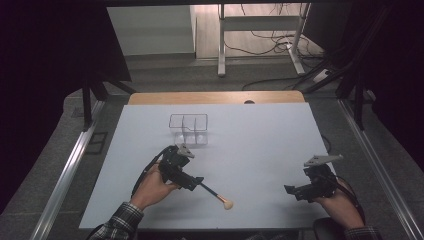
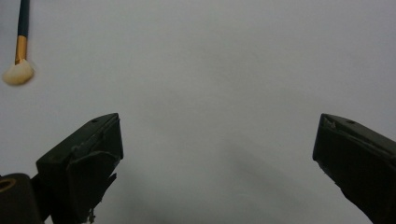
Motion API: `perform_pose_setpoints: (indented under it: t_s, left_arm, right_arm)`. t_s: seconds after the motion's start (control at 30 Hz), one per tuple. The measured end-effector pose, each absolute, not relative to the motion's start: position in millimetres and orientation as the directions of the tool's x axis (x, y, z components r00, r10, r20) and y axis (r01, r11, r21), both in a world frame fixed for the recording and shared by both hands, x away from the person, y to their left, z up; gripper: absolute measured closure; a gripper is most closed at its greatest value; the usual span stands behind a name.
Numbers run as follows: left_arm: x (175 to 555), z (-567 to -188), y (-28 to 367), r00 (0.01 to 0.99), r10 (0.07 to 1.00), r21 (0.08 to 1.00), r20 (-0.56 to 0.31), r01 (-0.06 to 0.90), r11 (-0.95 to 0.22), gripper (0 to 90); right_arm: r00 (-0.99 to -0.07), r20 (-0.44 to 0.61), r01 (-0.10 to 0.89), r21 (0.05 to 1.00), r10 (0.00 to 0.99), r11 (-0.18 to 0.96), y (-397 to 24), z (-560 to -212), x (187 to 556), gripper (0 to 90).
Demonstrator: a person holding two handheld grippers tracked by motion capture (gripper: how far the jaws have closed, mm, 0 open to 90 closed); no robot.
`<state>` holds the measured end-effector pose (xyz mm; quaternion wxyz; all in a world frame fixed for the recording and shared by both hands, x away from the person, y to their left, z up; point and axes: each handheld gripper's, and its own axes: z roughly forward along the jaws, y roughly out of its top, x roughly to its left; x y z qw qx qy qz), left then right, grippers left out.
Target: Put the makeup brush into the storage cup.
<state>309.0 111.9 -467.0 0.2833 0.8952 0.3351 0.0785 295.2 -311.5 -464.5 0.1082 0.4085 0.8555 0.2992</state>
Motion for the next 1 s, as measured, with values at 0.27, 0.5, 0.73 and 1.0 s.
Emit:
perform_pose_setpoints:
  t_s: [0.27,0.5,0.73,1.0]
  left_arm:
    - [315.2,-469.3,97.4,0.790,0.611,0.531,-0.047,0.538,-0.655,0.0]
    - [319.6,-470.3,86.1,0.813,0.580,0.513,-0.039,0.515,-0.687,0.0]
    - [322.3,-471.0,80.2,0.828,0.559,0.510,-0.039,0.498,-0.702,0.0]
    - [321.6,-484.6,78.5,0.845,0.533,0.489,-0.051,0.487,-0.724,0.4]
  right_arm:
    - [-0.642,0.060,0.637,0.597,0.764,0.488,-311.6,-465.0,295.2,1.8]
    - [-0.642,0.063,0.639,0.596,0.765,0.487,-311.5,-465.4,295.3,1.8]
    - [-0.644,0.064,0.638,0.595,0.762,0.490,-311.6,-465.6,295.3,1.8]
    - [-0.645,0.063,0.639,0.592,0.761,0.492,-311.3,-466.0,295.3,1.8]
